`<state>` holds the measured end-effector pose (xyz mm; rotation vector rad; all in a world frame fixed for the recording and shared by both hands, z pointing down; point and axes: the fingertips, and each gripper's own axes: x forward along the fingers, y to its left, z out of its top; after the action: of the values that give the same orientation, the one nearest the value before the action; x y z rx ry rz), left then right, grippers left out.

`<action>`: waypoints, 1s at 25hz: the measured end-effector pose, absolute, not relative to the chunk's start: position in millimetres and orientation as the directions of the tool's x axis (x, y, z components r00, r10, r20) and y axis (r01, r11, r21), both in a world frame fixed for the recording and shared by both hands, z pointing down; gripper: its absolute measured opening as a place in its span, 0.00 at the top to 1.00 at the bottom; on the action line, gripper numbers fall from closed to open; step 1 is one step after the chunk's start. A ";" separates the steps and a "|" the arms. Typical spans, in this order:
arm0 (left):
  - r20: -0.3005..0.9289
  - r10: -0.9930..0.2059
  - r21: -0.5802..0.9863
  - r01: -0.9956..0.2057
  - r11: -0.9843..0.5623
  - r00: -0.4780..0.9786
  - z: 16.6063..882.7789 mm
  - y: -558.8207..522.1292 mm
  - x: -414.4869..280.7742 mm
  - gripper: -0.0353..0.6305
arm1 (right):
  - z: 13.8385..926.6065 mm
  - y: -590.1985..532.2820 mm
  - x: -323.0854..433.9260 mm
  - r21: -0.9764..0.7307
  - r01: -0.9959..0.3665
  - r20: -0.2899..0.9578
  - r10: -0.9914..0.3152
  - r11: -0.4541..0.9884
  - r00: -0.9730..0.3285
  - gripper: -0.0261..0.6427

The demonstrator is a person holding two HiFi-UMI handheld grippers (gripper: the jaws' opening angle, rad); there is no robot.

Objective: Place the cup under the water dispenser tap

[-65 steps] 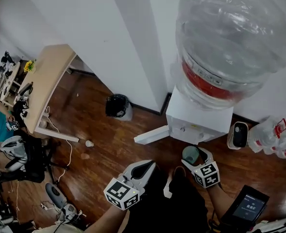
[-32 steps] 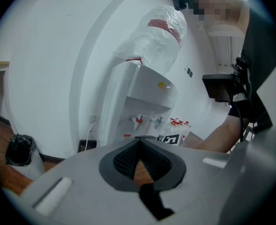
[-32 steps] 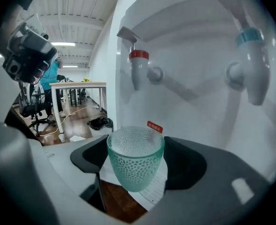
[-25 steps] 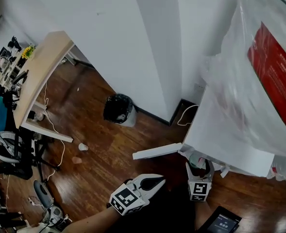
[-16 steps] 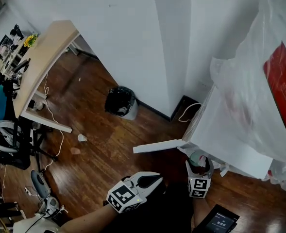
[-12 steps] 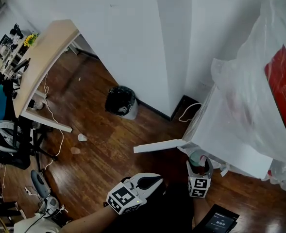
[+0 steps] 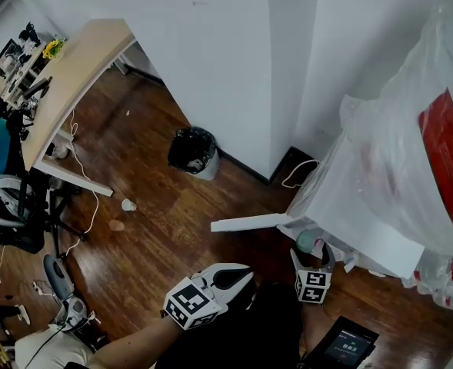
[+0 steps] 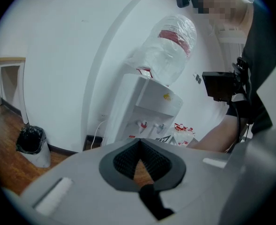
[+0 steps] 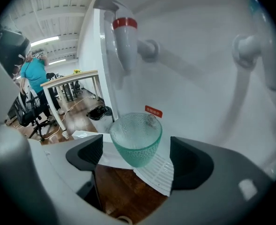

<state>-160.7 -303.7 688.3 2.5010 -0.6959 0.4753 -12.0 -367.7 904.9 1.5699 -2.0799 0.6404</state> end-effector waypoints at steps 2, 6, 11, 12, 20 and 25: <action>0.435 -0.398 0.369 -0.563 -0.740 0.808 673.5 -306.8 -167.2 0.97 | 886.5 -358.4 -18.6 -0.099 -0.961 0.625 -0.735 0.259 -0.263 0.30; 0.395 -0.410 0.376 -0.551 -0.745 0.822 633.1 -306.4 -172.1 0.97 | 830.1 -333.3 -28.4 -0.110 -0.949 0.643 -0.707 0.296 -0.295 0.38; 0.365 -0.418 0.374 -0.542 -0.753 0.832 579.6 -303.9 -172.4 0.97 | 740.7 -307.9 -39.9 -0.090 -0.926 0.638 -0.692 0.367 -0.337 0.58; 0.364 -0.419 0.375 -0.543 -0.751 0.832 570.5 -303.3 -172.9 0.97 | 720.9 -303.9 -41.3 -0.092 -0.922 0.625 -0.699 0.377 -0.348 0.60; 0.337 -0.416 0.392 -0.527 -0.754 0.845 510.3 -293.3 -173.7 0.97 | 589.9 -287.0 -44.8 -0.130 -0.895 0.525 -0.736 0.426 -0.427 0.89; 0.296 -0.453 0.390 -0.539 -0.747 0.841 487.5 -295.1 -172.7 0.97 | 535.3 -284.9 -38.7 -0.135 -0.888 0.468 -0.761 0.440 -0.449 0.93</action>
<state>-172.7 -295.1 487.5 2.5512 -0.7308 0.2505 -38.7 -284.9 535.3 1.4078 -2.3589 0.5222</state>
